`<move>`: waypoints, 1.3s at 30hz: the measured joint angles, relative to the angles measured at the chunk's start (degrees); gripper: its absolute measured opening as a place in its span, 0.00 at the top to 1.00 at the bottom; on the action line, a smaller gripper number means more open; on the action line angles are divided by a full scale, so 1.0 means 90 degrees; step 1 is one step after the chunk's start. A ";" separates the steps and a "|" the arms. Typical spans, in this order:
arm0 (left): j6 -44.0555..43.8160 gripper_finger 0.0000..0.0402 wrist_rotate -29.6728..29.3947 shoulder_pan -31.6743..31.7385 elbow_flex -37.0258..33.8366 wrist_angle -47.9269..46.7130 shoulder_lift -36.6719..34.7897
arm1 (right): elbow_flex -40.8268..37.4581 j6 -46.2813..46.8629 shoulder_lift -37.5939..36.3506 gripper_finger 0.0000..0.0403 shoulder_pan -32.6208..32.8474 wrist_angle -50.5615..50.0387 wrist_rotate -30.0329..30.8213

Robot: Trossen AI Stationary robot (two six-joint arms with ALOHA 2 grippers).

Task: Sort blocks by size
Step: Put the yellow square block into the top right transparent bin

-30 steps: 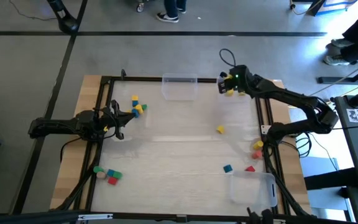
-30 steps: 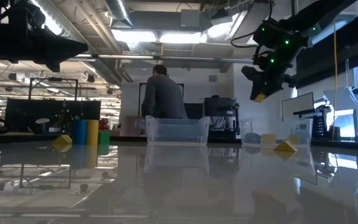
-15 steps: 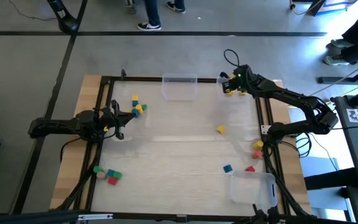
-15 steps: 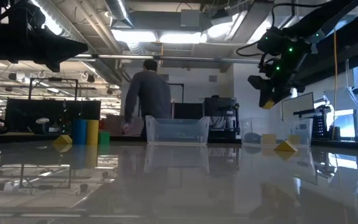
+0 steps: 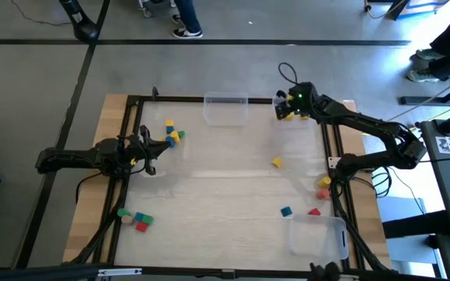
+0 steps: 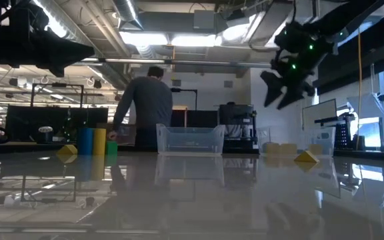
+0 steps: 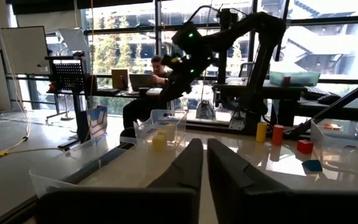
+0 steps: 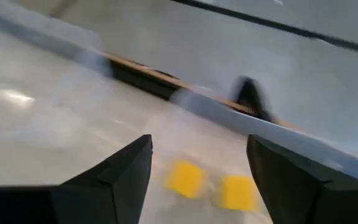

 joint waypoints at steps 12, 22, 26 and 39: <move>-0.0091 0.57 -0.1217 0.0100 0.0377 -0.0651 0.0123 | 0.0002 -0.0242 -0.0275 0.37 0.2275 0.0574 0.0008; -0.0321 0.52 -0.1350 0.1042 0.1284 -0.0813 0.1680 | 0.0004 -0.0104 -0.0251 0.37 0.3571 0.0948 0.0932; -0.0347 0.52 -0.1356 0.1646 0.1838 -0.0858 0.2636 | 0.0005 -0.0102 -0.0251 0.37 0.3833 0.1021 0.0983; -0.0719 0.52 -0.0523 0.3782 0.3497 -0.2232 0.5612 | 0.0005 -0.0412 -0.0251 0.37 0.4043 0.1041 0.1039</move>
